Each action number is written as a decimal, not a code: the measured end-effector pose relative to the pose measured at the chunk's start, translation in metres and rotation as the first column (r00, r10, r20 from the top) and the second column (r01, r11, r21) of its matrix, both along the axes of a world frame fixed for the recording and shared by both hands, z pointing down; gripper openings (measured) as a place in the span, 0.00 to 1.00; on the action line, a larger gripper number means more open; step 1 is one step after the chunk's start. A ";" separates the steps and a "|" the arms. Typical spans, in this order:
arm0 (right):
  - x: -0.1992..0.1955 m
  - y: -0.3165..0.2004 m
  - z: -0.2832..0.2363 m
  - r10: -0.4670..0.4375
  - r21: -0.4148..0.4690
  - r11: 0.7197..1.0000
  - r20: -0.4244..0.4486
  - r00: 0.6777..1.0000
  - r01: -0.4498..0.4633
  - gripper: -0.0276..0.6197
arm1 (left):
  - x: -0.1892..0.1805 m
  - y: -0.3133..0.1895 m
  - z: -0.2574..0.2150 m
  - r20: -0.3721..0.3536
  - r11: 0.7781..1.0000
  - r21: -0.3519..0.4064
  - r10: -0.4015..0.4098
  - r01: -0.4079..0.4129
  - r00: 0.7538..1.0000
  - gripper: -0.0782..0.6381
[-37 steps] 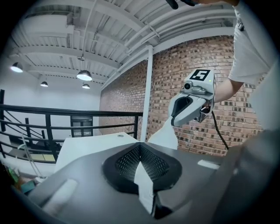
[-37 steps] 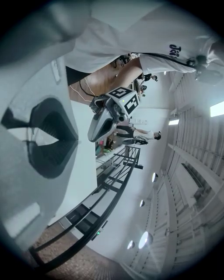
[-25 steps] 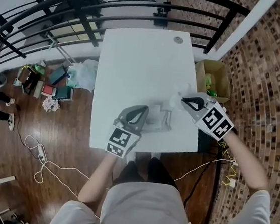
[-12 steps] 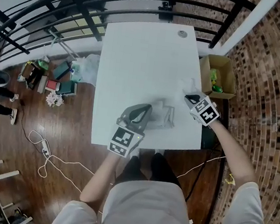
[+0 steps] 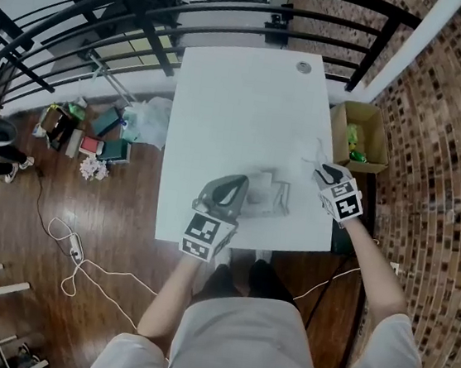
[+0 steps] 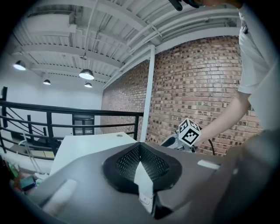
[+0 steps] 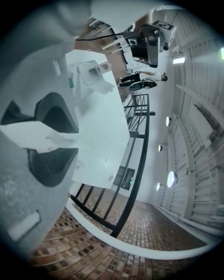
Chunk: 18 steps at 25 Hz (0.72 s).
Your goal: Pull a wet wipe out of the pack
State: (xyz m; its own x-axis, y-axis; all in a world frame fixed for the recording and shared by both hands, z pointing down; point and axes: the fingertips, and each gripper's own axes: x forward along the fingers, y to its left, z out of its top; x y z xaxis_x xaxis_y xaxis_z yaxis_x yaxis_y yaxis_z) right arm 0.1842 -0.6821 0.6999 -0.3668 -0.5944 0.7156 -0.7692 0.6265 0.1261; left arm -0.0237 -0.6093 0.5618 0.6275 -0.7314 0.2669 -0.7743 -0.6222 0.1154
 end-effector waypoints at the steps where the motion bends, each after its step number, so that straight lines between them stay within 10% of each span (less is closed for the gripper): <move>1: -0.002 0.005 -0.012 0.008 0.026 1.000 0.017 1.000 -0.008 0.19 | -0.001 0.001 -0.005 -0.004 1.000 0.011 0.000 0.000 1.000 0.13; 18: -0.110 0.108 -0.201 0.031 0.373 0.913 0.338 0.941 -0.164 0.03 | -0.043 0.044 -0.090 -0.054 0.975 0.221 0.003 0.009 0.999 0.13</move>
State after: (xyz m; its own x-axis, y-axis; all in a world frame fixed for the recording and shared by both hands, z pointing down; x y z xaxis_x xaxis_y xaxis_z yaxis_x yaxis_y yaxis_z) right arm 0.0741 -0.5739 0.4992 -0.4596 -0.8453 0.2726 -0.8640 0.4966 0.0831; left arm -0.0669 -0.5657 0.4718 0.6342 -0.7705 0.0643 -0.7726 -0.6347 0.0162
